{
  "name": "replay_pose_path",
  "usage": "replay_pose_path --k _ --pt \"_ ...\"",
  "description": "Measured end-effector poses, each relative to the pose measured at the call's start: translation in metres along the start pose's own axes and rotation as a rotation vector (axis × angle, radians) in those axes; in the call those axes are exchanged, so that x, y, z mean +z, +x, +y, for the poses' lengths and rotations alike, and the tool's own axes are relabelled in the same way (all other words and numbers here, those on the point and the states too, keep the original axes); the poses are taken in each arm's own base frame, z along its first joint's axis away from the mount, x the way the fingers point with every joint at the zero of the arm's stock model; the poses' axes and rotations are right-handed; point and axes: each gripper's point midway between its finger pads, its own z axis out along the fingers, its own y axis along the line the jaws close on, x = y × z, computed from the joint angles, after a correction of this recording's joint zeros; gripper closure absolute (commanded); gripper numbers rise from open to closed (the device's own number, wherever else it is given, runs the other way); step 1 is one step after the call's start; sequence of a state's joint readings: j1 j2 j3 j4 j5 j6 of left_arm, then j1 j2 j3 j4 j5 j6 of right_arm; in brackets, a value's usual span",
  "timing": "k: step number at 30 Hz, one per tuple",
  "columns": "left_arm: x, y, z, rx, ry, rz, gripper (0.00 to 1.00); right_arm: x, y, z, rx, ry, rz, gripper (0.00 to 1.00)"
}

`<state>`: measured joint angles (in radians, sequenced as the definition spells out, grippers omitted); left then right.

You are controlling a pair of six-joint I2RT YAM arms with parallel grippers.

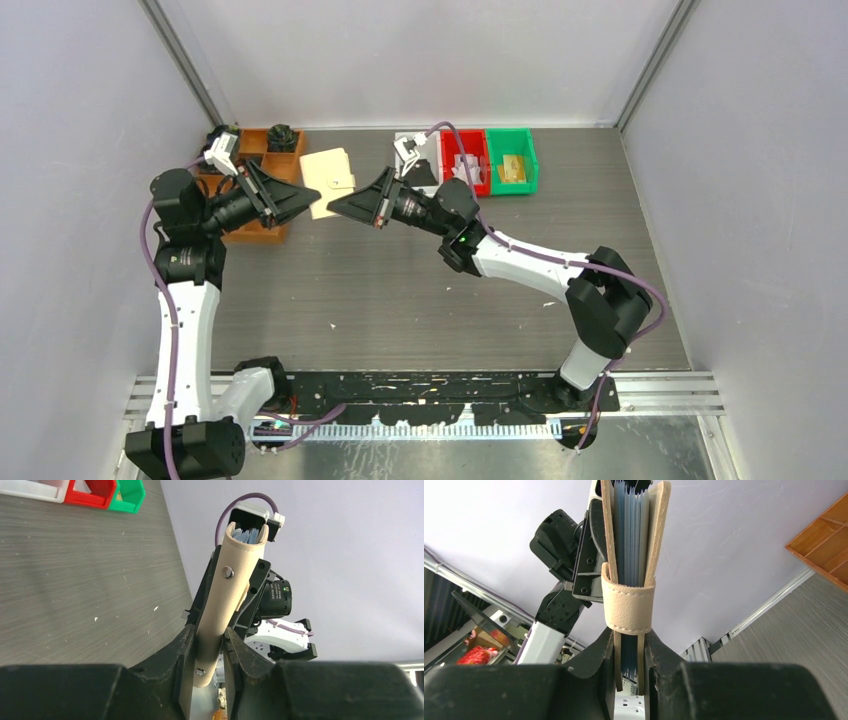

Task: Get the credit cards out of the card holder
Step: Open the card holder.

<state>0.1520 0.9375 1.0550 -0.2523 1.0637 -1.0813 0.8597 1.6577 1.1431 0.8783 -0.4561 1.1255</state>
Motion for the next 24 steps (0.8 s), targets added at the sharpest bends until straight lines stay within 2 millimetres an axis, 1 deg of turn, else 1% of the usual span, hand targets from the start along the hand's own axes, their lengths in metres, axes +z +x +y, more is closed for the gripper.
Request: replay_pose_path --k 1,3,4,6,7,8,10,14,18,21,22,24 --pt "0.001 0.000 0.001 0.002 -0.002 -0.002 0.74 0.000 0.000 -0.001 -0.001 0.002 -0.003 0.99" --pt "0.002 0.000 0.001 0.007 -0.005 -0.005 0.78 0.001 0.000 -0.001 -0.001 0.006 -0.007 0.97" --pt "0.002 0.000 0.002 0.010 -0.006 -0.006 0.82 0.001 0.000 -0.001 -0.001 0.007 -0.008 0.89" --pt "0.002 0.000 0.002 0.017 -0.008 -0.008 0.89 0.001 0.000 -0.001 0.002 0.008 -0.008 0.56" --pt "0.002 0.000 0.002 0.022 -0.008 -0.008 0.92 0.001 -0.001 -0.001 0.008 0.008 -0.009 0.43" --pt "0.002 0.000 0.002 0.028 -0.007 -0.004 0.94 0.000 -0.002 -0.001 0.018 0.009 -0.012 0.39" --pt "0.003 0.005 0.003 0.050 -0.010 0.013 0.95 -0.002 -0.010 -0.001 0.035 0.001 -0.031 0.34" --pt "0.002 0.012 0.007 0.106 -0.007 0.045 0.97 -0.009 -0.021 0.001 0.071 -0.018 -0.020 0.31" --pt "0.002 0.018 0.008 0.168 0.004 0.073 0.98 -0.006 -0.026 0.005 0.089 -0.020 0.036 0.36" --pt "0.000 0.020 0.002 0.225 0.022 0.086 0.98 -0.003 -0.029 0.010 0.099 -0.034 0.065 0.37" --pt "-0.001 0.020 0.001 0.236 0.027 0.090 0.99 -0.002 -0.029 0.011 0.102 -0.038 0.071 0.36" --pt "-0.002 0.024 -0.003 0.255 0.041 0.110 1.00 -0.001 -0.030 0.014 0.109 -0.045 0.079 0.30"
